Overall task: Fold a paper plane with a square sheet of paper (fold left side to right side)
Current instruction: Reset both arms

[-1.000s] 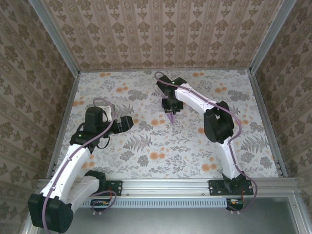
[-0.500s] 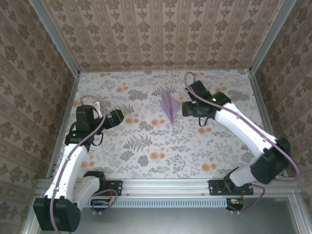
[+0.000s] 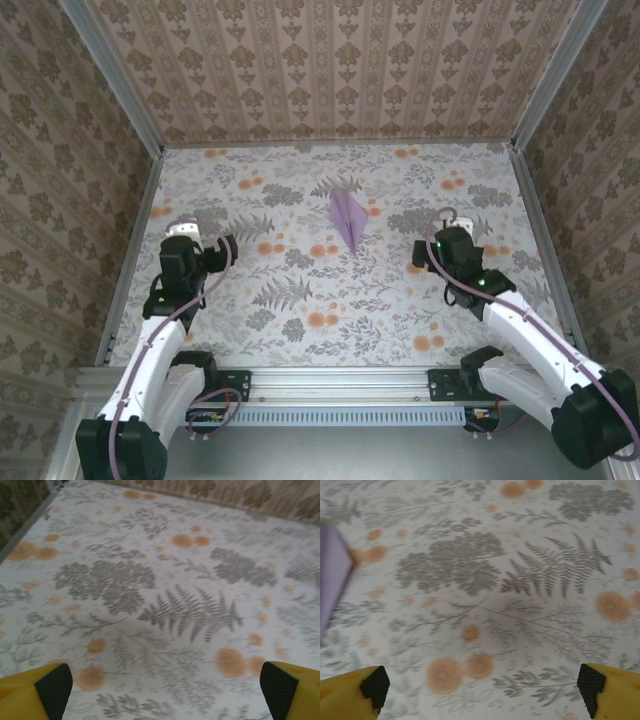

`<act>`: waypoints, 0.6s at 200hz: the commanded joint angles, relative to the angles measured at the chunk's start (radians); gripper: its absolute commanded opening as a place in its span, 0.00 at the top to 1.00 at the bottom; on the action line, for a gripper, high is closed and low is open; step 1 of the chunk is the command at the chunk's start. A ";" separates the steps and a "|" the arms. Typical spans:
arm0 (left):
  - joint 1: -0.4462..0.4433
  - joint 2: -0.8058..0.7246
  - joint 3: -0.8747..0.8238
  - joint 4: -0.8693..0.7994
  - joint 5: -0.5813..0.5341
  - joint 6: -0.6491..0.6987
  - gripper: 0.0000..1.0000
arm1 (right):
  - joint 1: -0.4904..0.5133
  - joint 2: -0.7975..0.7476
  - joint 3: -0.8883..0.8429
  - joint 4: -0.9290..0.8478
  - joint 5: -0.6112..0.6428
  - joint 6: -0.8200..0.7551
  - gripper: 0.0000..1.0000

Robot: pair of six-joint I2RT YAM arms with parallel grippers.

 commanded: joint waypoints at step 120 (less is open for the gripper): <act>0.101 0.528 -0.084 0.737 0.105 0.238 0.00 | -0.274 0.350 -0.192 0.933 -0.271 -0.297 0.00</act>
